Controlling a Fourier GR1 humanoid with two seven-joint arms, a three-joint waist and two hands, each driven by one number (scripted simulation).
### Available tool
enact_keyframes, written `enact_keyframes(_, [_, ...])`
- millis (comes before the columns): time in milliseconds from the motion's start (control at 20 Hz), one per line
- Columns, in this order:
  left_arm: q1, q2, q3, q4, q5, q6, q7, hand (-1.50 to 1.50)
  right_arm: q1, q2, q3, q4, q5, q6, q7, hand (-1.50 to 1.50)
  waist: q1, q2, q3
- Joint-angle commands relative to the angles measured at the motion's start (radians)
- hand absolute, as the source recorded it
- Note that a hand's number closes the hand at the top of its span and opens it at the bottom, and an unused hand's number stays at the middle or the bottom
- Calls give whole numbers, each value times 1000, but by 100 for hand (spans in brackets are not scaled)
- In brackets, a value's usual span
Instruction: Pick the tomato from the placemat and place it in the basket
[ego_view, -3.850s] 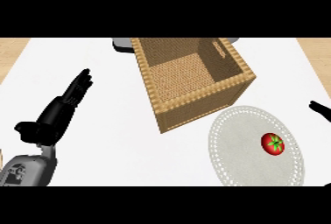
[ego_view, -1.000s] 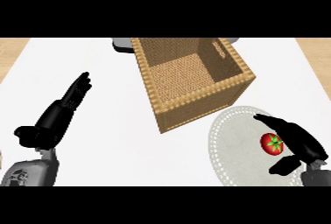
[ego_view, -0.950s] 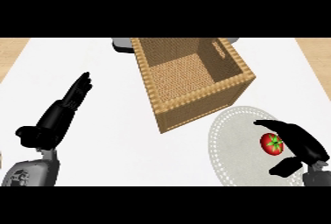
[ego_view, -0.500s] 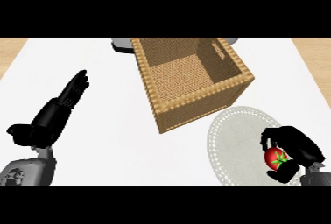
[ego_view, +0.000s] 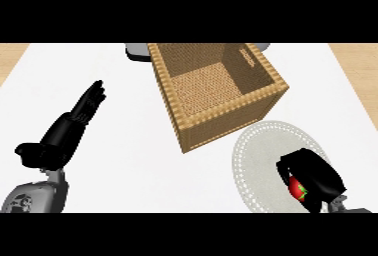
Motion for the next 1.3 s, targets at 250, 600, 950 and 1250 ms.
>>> enact_keyframes(250, [-3,10,16,-16,15,-5,24,0,184,305,499,-229,128,44,139,150,3,3,28])
enact_keyframes(600, [-12,27,40,9,29,-18,-4,0,315,311,674,-525,-227,43,243,150,-4,12,29])
enact_keyframes(950, [21,11,30,32,3,2,-36,0,393,313,763,-763,-314,6,371,150,-13,10,27])
enact_keyframes(1250, [7,-7,7,19,7,-2,-3,0,285,313,683,-783,-348,-34,487,150,-13,9,26])
